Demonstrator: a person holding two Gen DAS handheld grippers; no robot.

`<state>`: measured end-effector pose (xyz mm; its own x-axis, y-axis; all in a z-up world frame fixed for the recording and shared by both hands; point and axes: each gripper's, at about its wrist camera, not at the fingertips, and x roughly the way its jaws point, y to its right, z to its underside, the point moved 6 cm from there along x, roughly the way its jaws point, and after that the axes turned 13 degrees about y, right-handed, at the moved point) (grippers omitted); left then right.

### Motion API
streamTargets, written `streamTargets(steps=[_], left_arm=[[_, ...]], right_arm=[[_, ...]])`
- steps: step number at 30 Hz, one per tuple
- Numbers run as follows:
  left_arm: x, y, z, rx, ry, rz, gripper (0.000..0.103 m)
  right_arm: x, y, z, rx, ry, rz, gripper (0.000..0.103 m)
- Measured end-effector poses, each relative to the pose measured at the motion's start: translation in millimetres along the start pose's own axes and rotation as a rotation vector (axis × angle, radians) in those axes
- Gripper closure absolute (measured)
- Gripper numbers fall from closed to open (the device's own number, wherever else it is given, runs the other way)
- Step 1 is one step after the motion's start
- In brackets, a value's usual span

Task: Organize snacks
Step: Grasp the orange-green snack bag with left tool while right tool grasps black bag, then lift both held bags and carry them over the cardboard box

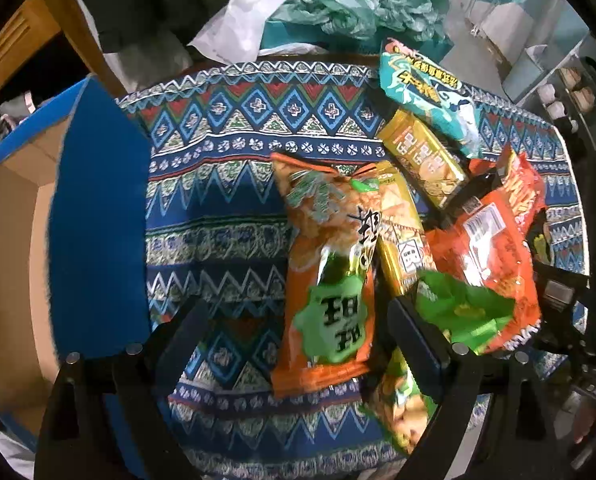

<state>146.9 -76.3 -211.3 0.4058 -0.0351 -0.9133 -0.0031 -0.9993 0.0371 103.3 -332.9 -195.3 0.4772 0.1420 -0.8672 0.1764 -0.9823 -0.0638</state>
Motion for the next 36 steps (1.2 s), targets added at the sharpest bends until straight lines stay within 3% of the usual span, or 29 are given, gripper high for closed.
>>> streamTargets(steps=[3, 6, 9, 11, 14, 16, 18, 22, 36], left_arm=[[11, 4, -2, 0.012, -0.008, -0.008, 0.011], [20, 7, -1, 0.026, -0.018, -0.011, 0.011], [31, 9, 0, 0.044, -0.038, -0.017, 0.011], [38, 10, 2, 0.049, -0.05, -0.02, 0.011], [45, 9, 2, 0.025, -0.061, 0.0, 0.027], [47, 9, 3, -0.026, -0.066, 0.054, 0.046], [45, 8, 4, -0.065, -0.068, 0.083, 0.056], [36, 6, 0, -0.037, -0.025, 0.049, 0.063], [-23, -15, 0, -0.037, 0.064, 0.045, 0.065]], right_arm=[[4, 5, -1, 0.023, 0.002, -0.006, 0.017], [10, 9, -2, 0.045, -0.004, -0.013, 0.037], [18, 10, 1, 0.067, -0.021, -0.024, 0.044], [22, 7, 1, 0.062, -0.021, -0.03, 0.056], [25, 1, 1, 0.063, -0.022, -0.056, 0.066], [25, -2, 1, 0.06, -0.019, -0.06, 0.07], [23, -2, 0, 0.065, -0.012, -0.063, 0.076], [15, -3, -5, 0.073, 0.02, -0.059, 0.077], [-37, -26, -30, 0.066, 0.155, -0.051, 0.077]])
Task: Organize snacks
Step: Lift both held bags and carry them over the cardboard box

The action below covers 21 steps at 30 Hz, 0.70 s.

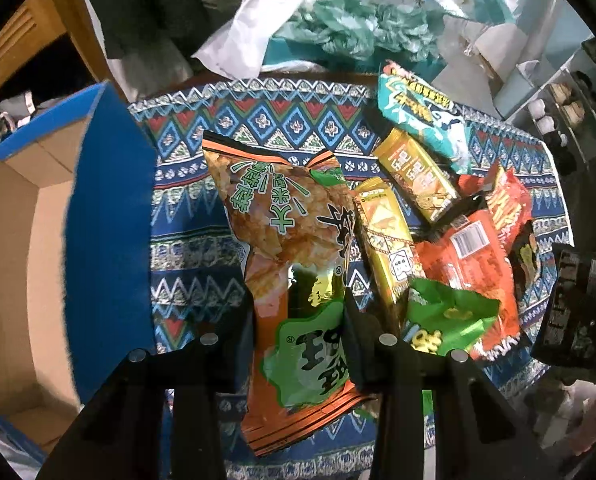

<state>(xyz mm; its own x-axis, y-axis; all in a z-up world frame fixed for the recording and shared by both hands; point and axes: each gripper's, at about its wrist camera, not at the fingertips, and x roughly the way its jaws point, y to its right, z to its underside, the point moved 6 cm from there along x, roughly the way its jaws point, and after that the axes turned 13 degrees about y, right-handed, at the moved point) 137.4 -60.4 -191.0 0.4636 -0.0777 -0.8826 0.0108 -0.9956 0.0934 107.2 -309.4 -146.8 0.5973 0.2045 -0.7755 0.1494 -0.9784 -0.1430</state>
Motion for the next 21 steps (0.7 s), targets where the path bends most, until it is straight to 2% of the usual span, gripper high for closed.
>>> streamTargets(steps=[11, 21], left_arm=[[-63, -10, 7, 0.034, 0.093, 0.03, 0.065], [-121, -34, 12, 0.062, 0.19, 0.042, 0.065]], right_arm=[[-40, -44, -19, -0.011, 0.085, -0.087, 0.077], [-54, -94, -32, -0.051, 0.109, -0.157, 0.077]])
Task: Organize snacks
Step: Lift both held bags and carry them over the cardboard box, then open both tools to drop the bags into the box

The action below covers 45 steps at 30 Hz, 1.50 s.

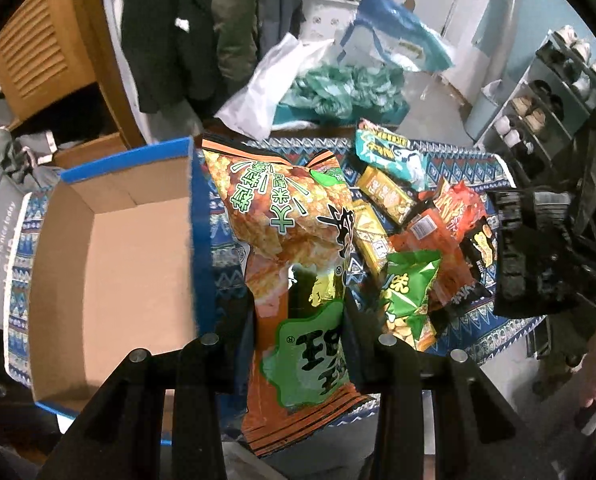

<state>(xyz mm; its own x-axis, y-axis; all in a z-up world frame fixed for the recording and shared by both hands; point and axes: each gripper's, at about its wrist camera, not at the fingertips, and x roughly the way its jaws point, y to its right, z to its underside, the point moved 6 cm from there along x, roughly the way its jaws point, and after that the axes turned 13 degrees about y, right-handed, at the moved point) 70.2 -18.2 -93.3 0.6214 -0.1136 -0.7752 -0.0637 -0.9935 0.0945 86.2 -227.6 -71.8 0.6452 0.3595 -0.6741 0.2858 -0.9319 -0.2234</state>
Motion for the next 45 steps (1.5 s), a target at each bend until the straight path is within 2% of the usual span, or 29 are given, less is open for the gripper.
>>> streamTargets(steps=[4, 9, 21, 32, 45], left_arm=[[-17, -15, -4, -0.021, 0.035, 0.006, 0.065], [-32, -38, -7, -0.039, 0.081, -0.021, 0.065], [-46, -105, 5, -0.136, 0.109, -0.087, 0.065], [-35, -163, 25, -0.219, 0.072, -0.166, 0.065], [-26, -188, 43, -0.253, 0.031, -0.216, 0.065]], right_arm=[[4, -27, -7, -0.023, -0.003, -0.033, 0.077], [12, -62, -15, -0.053, -0.007, -0.079, 0.077], [49, -158, -27, -0.12, -0.051, -0.187, 0.077], [84, -234, -17, -0.179, -0.123, -0.272, 0.077], [119, -273, 2, -0.204, -0.204, -0.291, 0.077]])
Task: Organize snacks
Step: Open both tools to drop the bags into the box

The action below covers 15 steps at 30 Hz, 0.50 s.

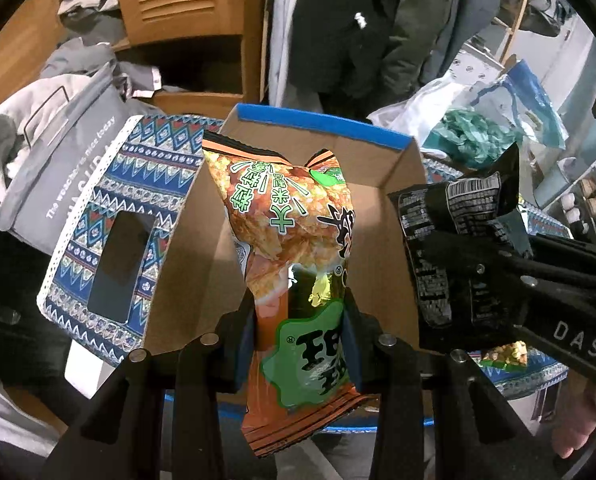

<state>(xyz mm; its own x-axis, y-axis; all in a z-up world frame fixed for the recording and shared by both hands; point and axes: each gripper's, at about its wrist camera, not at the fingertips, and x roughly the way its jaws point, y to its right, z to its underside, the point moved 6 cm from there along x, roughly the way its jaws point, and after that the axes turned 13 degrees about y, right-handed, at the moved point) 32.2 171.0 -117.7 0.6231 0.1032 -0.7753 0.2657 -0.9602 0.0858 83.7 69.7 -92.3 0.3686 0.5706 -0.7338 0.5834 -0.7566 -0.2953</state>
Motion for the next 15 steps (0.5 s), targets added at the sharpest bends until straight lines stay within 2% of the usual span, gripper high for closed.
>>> streamTargets(steps=[8, 12, 15], left_arm=[[9, -16, 3, -0.06, -0.024, -0.033, 0.064], [8, -19, 0, -0.072, -0.015, -0.043, 0.053], [8, -18, 0, -0.072, -0.013, -0.044, 0.053]], right_arm=[[15, -2, 2, 0.009, -0.029, 0.002, 0.075], [18, 0, 2, 0.014, -0.037, 0.019, 0.07], [15, 0, 1, 0.003, -0.026, 0.028, 0.067]])
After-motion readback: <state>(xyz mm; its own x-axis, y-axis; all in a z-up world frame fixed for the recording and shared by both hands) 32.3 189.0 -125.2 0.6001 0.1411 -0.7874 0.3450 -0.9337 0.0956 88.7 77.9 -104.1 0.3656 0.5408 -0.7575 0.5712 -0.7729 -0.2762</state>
